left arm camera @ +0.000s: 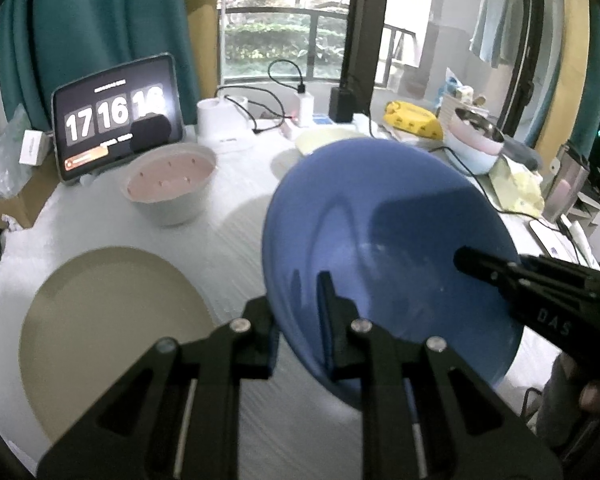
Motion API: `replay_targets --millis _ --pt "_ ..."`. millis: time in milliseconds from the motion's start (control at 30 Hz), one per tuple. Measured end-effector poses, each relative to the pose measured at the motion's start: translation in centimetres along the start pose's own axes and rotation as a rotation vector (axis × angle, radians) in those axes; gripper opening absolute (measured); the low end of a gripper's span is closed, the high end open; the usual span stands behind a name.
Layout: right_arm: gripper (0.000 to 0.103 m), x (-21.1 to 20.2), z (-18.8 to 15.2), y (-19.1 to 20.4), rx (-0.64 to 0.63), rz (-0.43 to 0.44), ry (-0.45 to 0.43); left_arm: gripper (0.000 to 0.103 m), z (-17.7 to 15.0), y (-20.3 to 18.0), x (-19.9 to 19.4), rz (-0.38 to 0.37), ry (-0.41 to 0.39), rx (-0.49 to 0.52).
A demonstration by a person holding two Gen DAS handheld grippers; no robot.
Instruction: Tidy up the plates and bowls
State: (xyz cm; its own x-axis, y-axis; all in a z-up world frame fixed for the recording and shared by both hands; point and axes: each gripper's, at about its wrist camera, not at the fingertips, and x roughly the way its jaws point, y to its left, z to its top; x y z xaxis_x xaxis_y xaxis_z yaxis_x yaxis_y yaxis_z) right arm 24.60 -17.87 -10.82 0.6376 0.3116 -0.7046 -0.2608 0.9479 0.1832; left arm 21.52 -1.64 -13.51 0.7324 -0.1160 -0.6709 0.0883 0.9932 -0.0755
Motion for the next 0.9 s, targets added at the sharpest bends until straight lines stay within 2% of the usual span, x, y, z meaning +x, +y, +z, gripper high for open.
replay_targets --millis 400,667,733,767,867,900 --pt "0.017 0.1 -1.6 -1.8 0.042 -0.02 0.056 0.018 -2.1 -1.4 1.5 -0.033 0.093 0.0" --pt "0.017 0.3 -1.5 -2.1 0.068 -0.017 0.072 0.022 -1.9 -1.4 1.5 -0.052 0.11 -0.003" --pt "0.022 0.1 -1.3 -2.3 0.071 -0.019 0.064 0.027 -1.7 -1.2 1.2 -0.045 0.101 -0.007" --pt "0.028 -0.1 -1.2 -2.4 0.074 -0.019 0.057 0.029 -1.6 -1.1 1.0 -0.045 0.095 -0.01" --pt "0.029 -0.6 -0.8 -2.5 0.073 -0.022 0.042 0.046 -0.9 -0.5 0.0 -0.04 0.066 -0.023" --pt "0.029 -0.7 -0.7 -2.6 0.072 -0.022 0.036 0.047 -0.7 -0.3 -0.2 -0.041 0.057 -0.028"
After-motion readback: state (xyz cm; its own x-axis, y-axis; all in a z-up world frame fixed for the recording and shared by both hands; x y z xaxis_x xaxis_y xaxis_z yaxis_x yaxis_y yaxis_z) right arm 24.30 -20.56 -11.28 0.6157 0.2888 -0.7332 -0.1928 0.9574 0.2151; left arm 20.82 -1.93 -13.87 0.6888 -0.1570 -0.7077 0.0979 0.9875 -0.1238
